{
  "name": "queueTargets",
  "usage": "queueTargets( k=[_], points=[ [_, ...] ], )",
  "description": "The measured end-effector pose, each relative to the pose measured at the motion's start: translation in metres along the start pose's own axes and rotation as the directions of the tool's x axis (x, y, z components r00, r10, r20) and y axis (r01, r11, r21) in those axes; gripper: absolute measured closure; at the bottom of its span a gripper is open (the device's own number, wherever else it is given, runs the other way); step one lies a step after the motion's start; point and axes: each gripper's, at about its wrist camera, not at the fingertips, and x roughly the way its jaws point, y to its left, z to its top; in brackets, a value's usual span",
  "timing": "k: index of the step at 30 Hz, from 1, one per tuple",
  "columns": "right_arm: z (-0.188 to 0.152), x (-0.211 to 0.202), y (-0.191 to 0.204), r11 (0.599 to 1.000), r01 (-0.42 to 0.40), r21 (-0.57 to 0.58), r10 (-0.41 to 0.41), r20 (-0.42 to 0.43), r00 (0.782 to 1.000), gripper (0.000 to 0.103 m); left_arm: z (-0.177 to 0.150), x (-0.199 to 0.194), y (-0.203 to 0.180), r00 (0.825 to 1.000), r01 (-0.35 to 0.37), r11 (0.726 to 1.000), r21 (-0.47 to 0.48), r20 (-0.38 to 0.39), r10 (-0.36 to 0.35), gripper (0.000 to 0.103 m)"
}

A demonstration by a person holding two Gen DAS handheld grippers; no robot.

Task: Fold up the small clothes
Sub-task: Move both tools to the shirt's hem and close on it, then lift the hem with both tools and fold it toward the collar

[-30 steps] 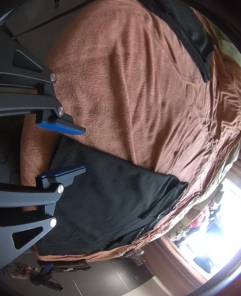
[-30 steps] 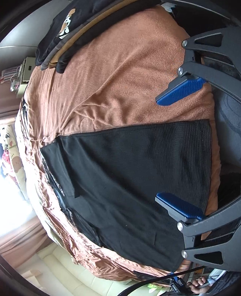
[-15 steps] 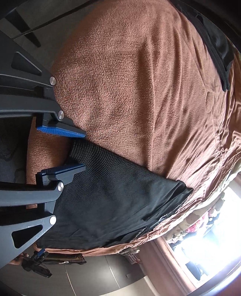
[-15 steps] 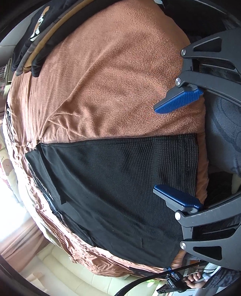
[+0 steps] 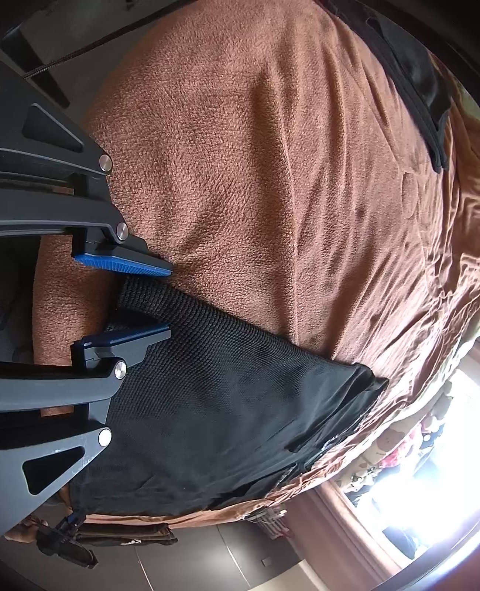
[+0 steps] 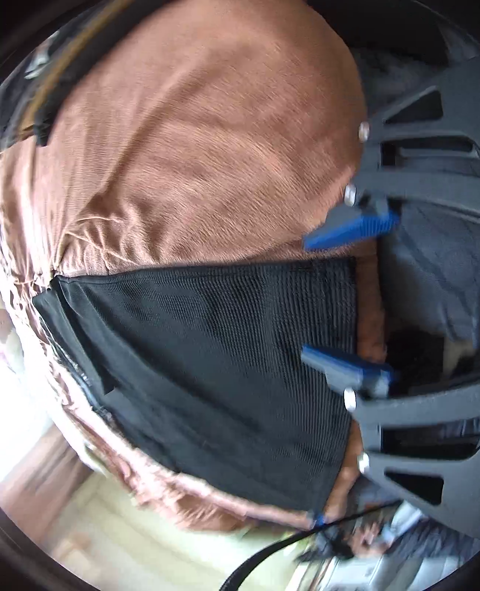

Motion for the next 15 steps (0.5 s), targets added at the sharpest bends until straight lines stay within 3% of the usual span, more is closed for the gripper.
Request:
queueTargets(
  k=[11, 13, 14, 15],
  points=[
    [0.003, 0.010, -0.004, 0.999, 0.046, 0.001, -0.046, 0.003, 0.999, 0.063, 0.001, 0.003, -0.006, 0.999, -0.045, 0.999, 0.017, 0.013, 0.045, 0.083],
    [0.000, 0.011, 0.003, 0.995, 0.090, -0.043, -0.091, -0.009, 0.996, 0.076, 0.000, 0.003, -0.007, 0.999, -0.046, 0.999, 0.017, 0.019, 0.046, 0.090],
    [-0.002, 0.010, 0.005, 0.993, 0.103, -0.056, -0.104, -0.017, 0.994, 0.089, 0.000, 0.002, -0.007, 0.999, -0.045, 0.999, 0.017, 0.023, 0.045, 0.091],
    [-0.003, 0.007, 0.006, 0.995, 0.087, -0.057, -0.088, -0.023, 0.996, 0.095, -0.001, 0.001, -0.008, 0.998, -0.049, 0.999, 0.018, 0.028, 0.049, 0.092]
  ],
)
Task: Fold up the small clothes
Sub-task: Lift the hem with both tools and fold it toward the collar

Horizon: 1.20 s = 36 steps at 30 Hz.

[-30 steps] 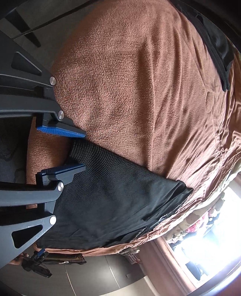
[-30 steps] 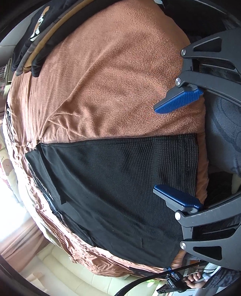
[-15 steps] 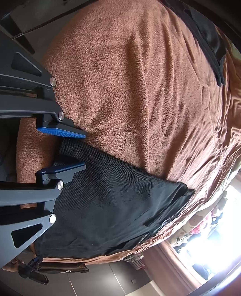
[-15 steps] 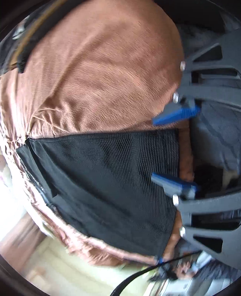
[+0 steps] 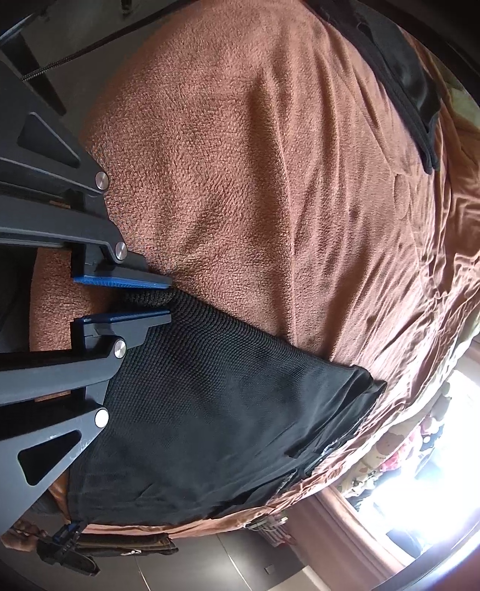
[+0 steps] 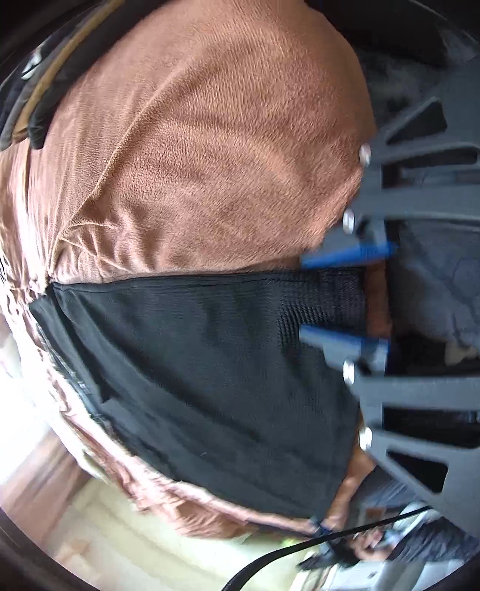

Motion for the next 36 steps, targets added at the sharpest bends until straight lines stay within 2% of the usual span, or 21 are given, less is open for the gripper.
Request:
queueTargets(
  k=[3, 7, 13, 19, 27, 36],
  points=[
    [-0.001, -0.010, 0.006, 1.000, -0.003, -0.019, 0.004, 0.020, 1.000, 0.097, -0.001, -0.006, -0.004, 1.000, 0.001, 1.000, 0.006, 0.016, -0.001, 0.094],
    [-0.003, -0.030, 0.012, 1.000, -0.014, -0.025, 0.016, 0.077, 0.997, 0.098, 0.001, -0.024, -0.005, 0.998, 0.038, 0.999, -0.005, 0.054, -0.038, 0.094],
    [-0.009, -0.069, 0.015, 0.997, -0.065, -0.043, 0.071, 0.163, 0.984, 0.098, 0.003, -0.054, -0.017, 0.990, 0.090, 0.996, 0.011, 0.105, -0.091, 0.095],
    [-0.023, -0.103, 0.014, 0.995, -0.081, -0.053, 0.091, 0.230, 0.969, 0.099, -0.001, -0.082, -0.030, 0.979, 0.138, 0.990, 0.033, 0.149, -0.141, 0.095],
    [-0.052, -0.150, 0.009, 0.993, -0.104, -0.060, 0.118, 0.327, 0.938, 0.099, -0.015, -0.125, -0.034, 0.961, 0.172, 0.983, 0.069, 0.206, -0.183, 0.095],
    [-0.097, -0.203, 0.010, 0.990, -0.117, -0.083, 0.141, 0.423, 0.895, 0.099, -0.042, -0.174, -0.028, 0.929, 0.224, 0.969, 0.099, 0.279, -0.244, 0.095]
  ],
)
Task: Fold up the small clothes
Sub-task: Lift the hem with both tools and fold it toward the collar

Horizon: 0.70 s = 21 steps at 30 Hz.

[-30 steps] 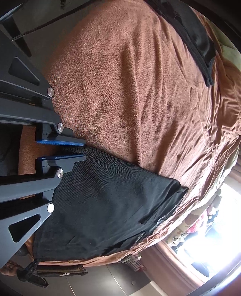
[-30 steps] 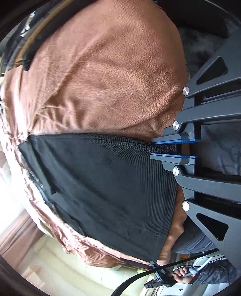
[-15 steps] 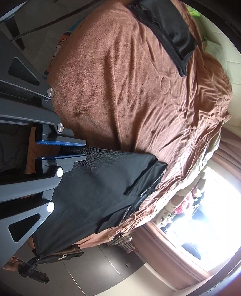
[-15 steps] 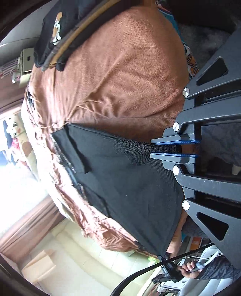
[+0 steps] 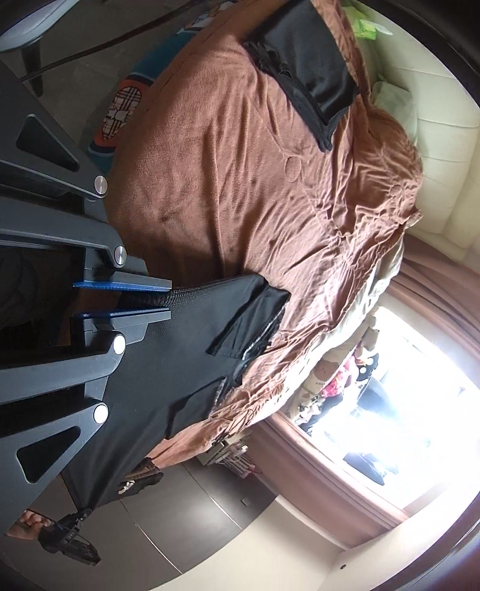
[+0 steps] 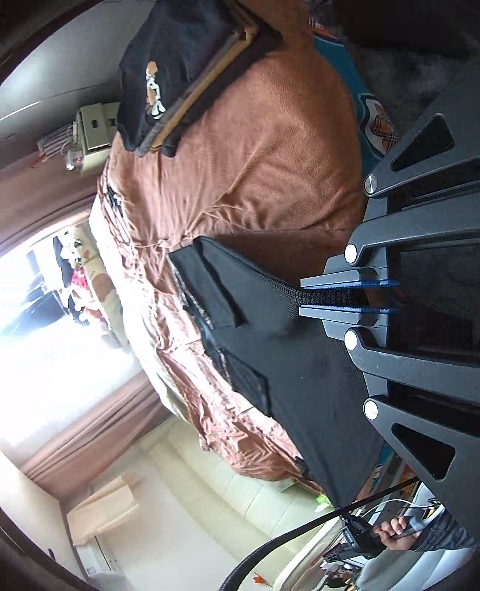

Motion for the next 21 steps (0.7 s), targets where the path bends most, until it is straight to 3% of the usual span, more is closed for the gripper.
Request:
queueTargets(
  k=[12, 21],
  points=[
    [-0.024, -0.062, 0.002, 0.999, -0.034, -0.013, 0.035, 0.091, 0.995, 0.099, -0.013, -0.069, -0.018, 0.993, 0.066, 0.997, 0.048, 0.097, -0.071, 0.095],
    [-0.012, -0.055, -0.006, 1.000, -0.025, -0.004, 0.025, 0.104, 0.994, 0.099, -0.014, -0.086, -0.017, 0.986, 0.092, 0.995, 0.038, 0.134, -0.096, 0.095]
  ],
)
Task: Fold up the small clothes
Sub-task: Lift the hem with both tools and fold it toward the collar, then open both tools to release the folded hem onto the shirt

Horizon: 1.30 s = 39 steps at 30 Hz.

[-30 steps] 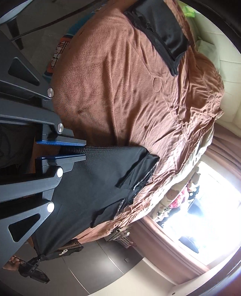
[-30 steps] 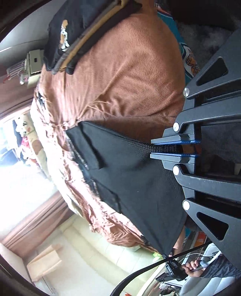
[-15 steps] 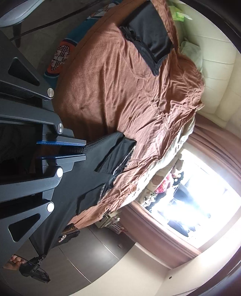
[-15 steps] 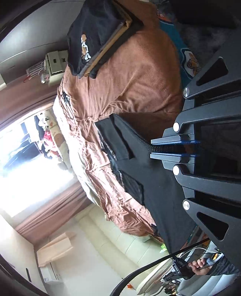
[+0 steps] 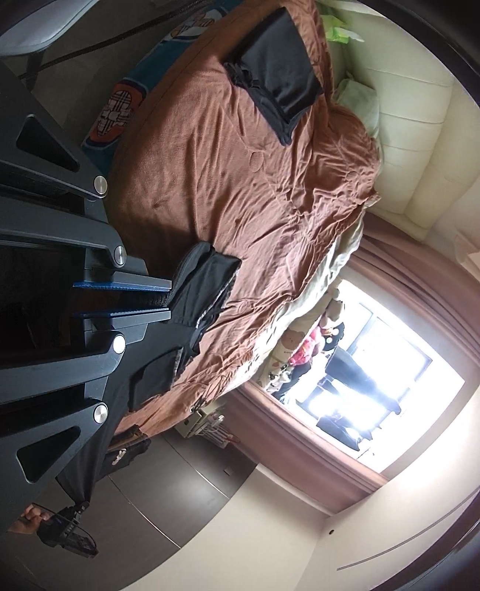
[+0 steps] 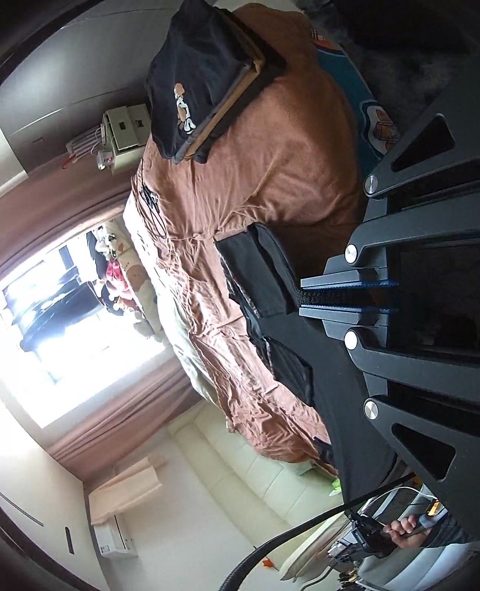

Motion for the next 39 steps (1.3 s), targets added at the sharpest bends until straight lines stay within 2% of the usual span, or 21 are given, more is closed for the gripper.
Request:
queueTargets(
  k=[6, 14, 22, 29, 39],
  points=[
    [0.021, 0.030, -0.007, 1.000, -0.001, 0.028, 0.001, -0.012, 1.000, 0.099, 0.021, 0.028, -0.004, 1.000, -0.017, 1.000, -0.001, -0.009, 0.017, 0.095],
    [0.064, 0.082, -0.010, 0.999, 0.011, 0.032, -0.010, -0.039, 0.999, 0.099, 0.050, 0.076, -0.008, 0.999, -0.050, 0.999, -0.004, -0.017, 0.050, 0.095],
    [0.089, 0.137, -0.019, 0.998, 0.045, 0.054, -0.040, -0.089, 0.995, 0.099, 0.070, 0.136, -0.004, 0.993, -0.097, 0.995, -0.002, -0.071, 0.097, 0.095],
    [0.103, 0.189, -0.030, 0.994, 0.077, 0.076, -0.065, -0.160, 0.985, 0.099, 0.075, 0.194, 0.006, 0.980, -0.142, 0.990, -0.001, -0.140, 0.141, 0.095],
    [0.123, 0.255, -0.037, 0.992, 0.103, 0.075, -0.081, -0.249, 0.965, 0.099, 0.069, 0.260, 0.034, 0.950, -0.211, 0.977, -0.012, -0.237, 0.202, 0.095]
  ],
)
